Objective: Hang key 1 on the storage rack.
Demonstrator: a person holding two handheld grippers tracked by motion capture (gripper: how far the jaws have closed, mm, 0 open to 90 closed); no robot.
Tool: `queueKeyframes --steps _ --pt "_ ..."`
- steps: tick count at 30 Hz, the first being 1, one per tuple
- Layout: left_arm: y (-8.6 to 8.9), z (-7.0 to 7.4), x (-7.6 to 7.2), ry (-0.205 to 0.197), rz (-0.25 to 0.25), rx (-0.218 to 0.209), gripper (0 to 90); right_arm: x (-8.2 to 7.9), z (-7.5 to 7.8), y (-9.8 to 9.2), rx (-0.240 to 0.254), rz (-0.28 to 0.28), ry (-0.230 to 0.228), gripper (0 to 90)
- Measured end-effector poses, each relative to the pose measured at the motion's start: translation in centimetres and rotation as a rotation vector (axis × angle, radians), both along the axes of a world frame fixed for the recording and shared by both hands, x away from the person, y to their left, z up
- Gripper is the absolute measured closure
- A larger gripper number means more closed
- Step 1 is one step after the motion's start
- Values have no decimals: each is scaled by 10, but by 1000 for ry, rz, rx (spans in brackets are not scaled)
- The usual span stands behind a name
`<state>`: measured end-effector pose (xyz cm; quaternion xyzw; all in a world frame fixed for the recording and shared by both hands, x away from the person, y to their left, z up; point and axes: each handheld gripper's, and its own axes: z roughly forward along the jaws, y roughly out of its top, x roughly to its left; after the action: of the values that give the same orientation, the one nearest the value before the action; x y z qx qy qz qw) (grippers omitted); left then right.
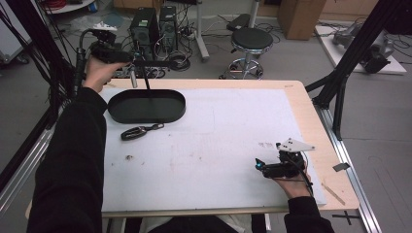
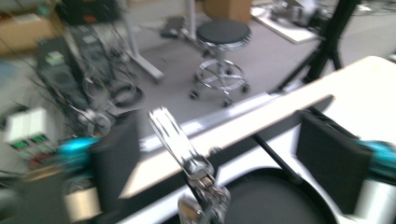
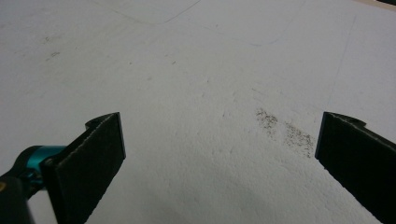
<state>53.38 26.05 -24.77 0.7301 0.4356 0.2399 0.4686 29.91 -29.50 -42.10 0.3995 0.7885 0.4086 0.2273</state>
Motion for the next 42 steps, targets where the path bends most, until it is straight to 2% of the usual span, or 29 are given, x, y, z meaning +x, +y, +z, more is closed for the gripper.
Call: queueKeyframes --steps 2,3,9,13,18,19,21,26,33,35,38,42 --pt "4 1 -2 36 -56 -39 17 0 0 1 -4 2 -2 8" --pt "5 2 -5 34 -70 -37 17 0 -1 1 -6 5 1 8" --pt "8 11 -18 6 -78 -17 17 2 -1 3 -12 7 4 8" --pt "10 13 -31 -8 -104 -36 17 1 -1 2 -11 0 0 8" --pt "17 4 -48 8 -107 -14 17 1 -2 2 -6 2 4 8" --pt "19 1 -51 9 -110 -27 17 1 -2 2 -3 1 8 8" --pt "23 -3 -54 21 -115 -34 17 1 -1 2 -5 6 5 8" --pt "28 -10 -61 19 -111 -25 17 2 -1 3 -6 5 5 8" --pt "28 -17 -74 4 -132 -23 17 2 -1 4 -10 9 8 8" --pt "28 -19 -75 9 -134 -22 17 2 -1 5 -11 9 11 8" --pt "28 -23 -77 19 -133 5 17 2 -1 5 -12 10 6 8" --pt "28 -26 -81 14 -145 0 17 1 -1 4 -10 6 6 8"
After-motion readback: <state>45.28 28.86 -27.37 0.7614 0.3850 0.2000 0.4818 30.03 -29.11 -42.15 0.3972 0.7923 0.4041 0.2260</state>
